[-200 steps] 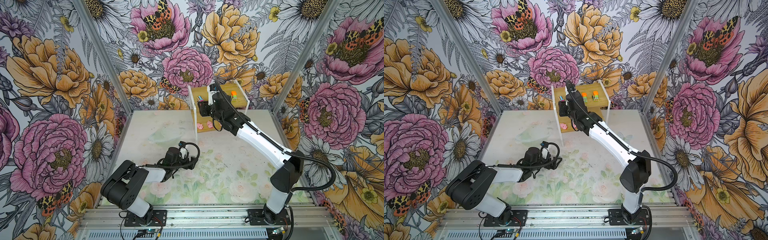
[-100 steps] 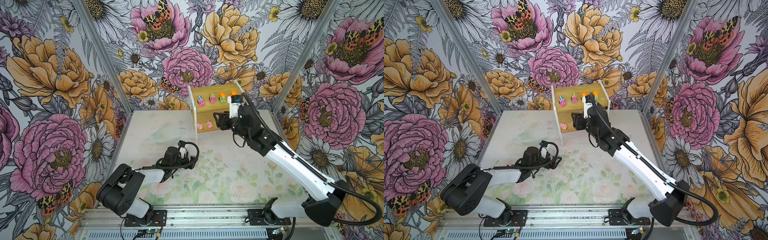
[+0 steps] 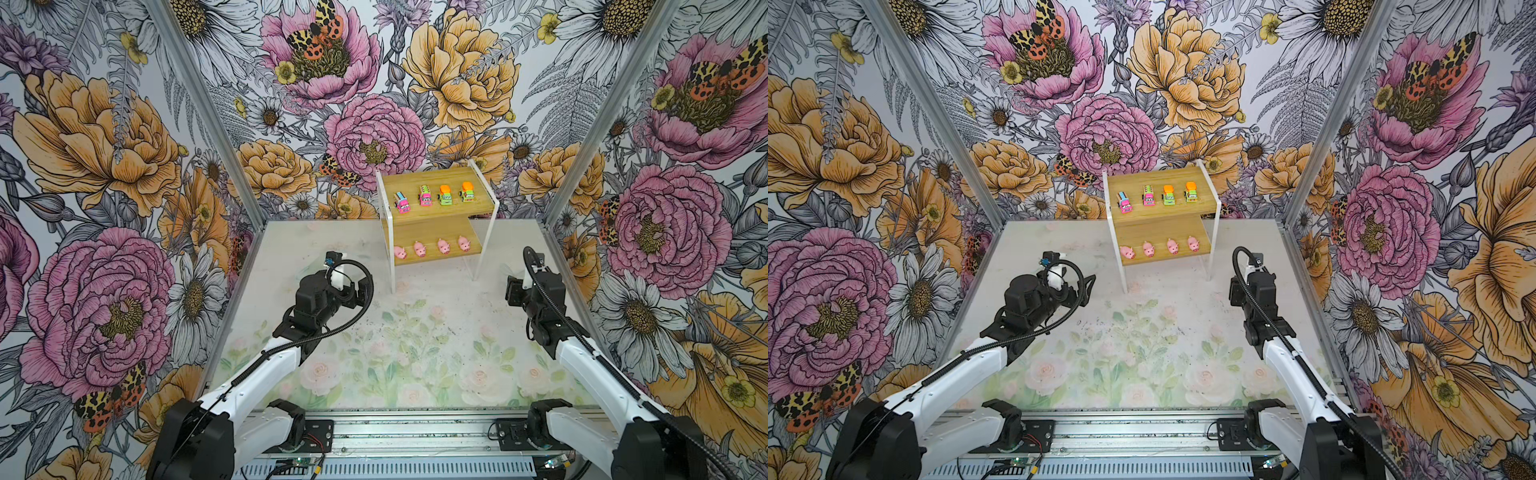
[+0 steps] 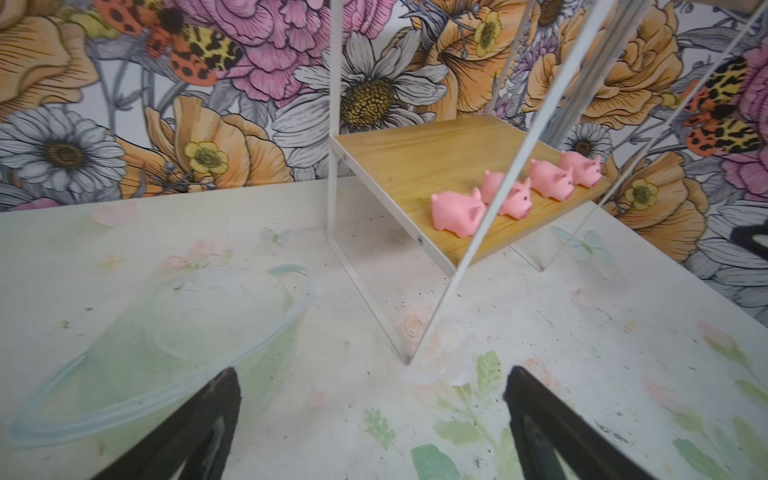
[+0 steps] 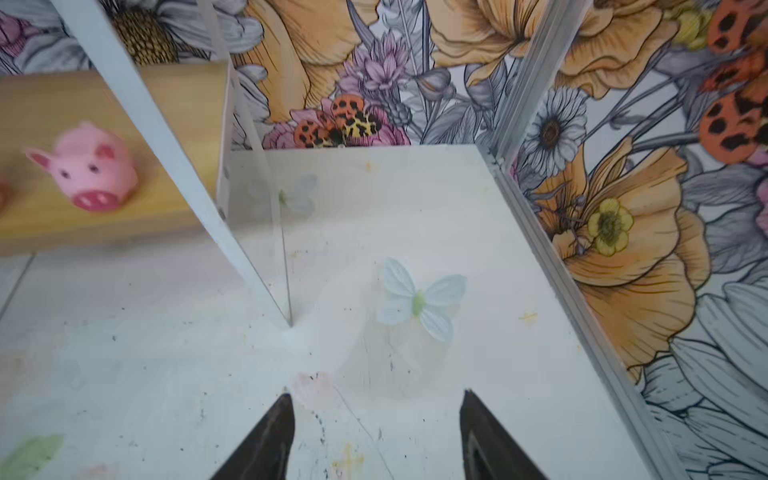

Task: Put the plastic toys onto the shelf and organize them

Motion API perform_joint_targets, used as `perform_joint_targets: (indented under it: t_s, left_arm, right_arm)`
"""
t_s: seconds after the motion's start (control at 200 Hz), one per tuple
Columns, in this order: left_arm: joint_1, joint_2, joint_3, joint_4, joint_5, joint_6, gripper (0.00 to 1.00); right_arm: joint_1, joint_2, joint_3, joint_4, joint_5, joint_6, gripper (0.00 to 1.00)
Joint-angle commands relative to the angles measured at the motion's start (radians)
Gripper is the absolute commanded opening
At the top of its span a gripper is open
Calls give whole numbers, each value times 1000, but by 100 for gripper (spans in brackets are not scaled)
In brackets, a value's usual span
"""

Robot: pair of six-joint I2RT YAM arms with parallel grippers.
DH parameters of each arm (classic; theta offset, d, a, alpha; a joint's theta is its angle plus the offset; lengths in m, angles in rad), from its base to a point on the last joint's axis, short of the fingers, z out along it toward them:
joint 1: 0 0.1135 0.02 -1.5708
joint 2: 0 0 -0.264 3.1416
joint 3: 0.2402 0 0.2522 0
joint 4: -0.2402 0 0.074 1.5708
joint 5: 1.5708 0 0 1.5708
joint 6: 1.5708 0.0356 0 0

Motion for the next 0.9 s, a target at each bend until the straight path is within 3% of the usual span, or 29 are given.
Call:
perform_joint_targets:
  t_s: [0.0,0.17,0.375,0.47,0.66,0.761,0.821,0.891]
  left_arm:
    - [80,-34,-44,9,-46,52,99]
    - [262,-27,-128,182,-16,53,99]
    - [433,90,-224,457,57,10,99]
    - [446,195,-265,631,48,29,99]
    - [457,457,-235,821,127,19,99]
    - [401,503,-203,793,117,89,99]
    - [407,478,-197,730,110,88,99]
    - [406,494,-202,772,114,84,99]
  right_arm:
    - [-39,65,-88,410,-77,-56,64]
    - [-51,279,-172,733,-121,-75,63]
    - [-63,470,-173,922,-117,-78,64]
    - [-65,467,-171,909,-127,-77,64]
    - [-75,463,-138,839,-135,-63,68]
    - [-78,463,-136,831,-142,-59,71]
    - [-81,463,-134,828,-145,-59,75]
    - [-83,464,-131,826,-150,-58,81]
